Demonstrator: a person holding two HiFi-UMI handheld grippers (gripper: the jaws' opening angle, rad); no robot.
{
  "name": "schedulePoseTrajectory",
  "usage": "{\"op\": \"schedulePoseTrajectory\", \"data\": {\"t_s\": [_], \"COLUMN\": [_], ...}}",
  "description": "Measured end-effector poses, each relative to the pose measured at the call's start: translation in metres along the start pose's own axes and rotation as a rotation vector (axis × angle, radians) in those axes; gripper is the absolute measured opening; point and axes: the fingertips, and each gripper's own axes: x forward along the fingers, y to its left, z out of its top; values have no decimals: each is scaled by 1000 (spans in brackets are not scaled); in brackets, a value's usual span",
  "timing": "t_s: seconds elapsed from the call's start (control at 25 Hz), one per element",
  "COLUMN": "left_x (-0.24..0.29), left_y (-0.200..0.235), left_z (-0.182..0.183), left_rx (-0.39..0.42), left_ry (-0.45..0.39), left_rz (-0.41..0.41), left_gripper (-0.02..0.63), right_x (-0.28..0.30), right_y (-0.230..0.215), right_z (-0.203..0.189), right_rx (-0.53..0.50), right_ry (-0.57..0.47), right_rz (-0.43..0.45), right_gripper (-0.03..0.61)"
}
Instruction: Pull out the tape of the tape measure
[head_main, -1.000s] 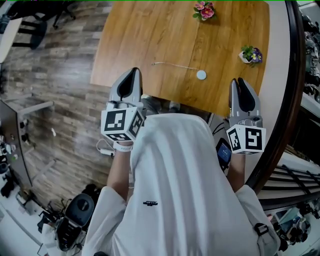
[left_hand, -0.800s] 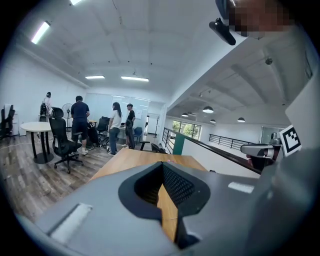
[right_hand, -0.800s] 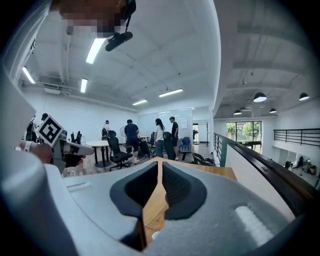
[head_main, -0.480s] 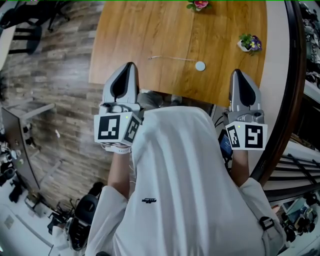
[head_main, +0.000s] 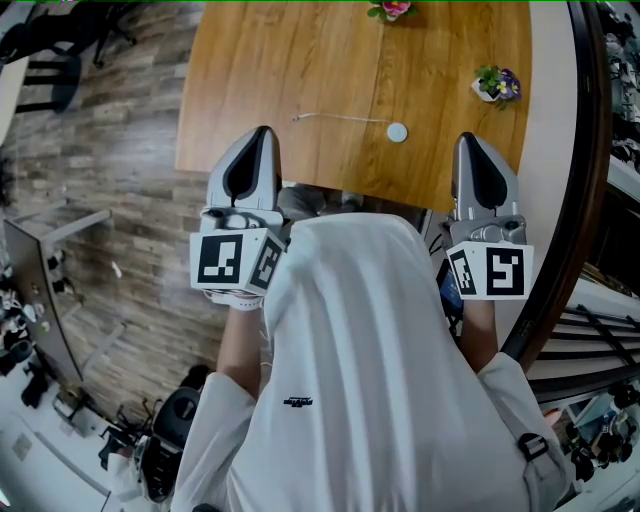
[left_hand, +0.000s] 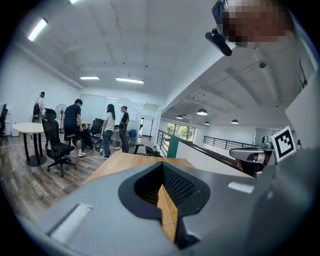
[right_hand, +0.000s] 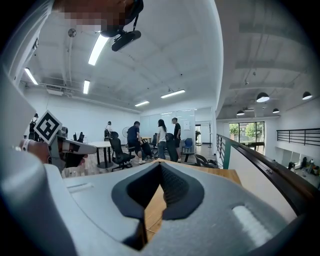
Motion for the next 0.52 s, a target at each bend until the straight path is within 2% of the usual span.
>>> {"op": "schedulePoseTrajectory", "data": {"t_s": [0.52], "left_x": [9], "left_y": [-13], "left_z": [-6], "left_rx": [5], "left_ry": [19], "left_rz": [-28], "left_gripper": [17], "right_x": [-1], "right_y": [-5], "right_z": [-4], "right_rx": [5], "right_ry": [8], "right_rz": [-15], "right_gripper": [2]}}
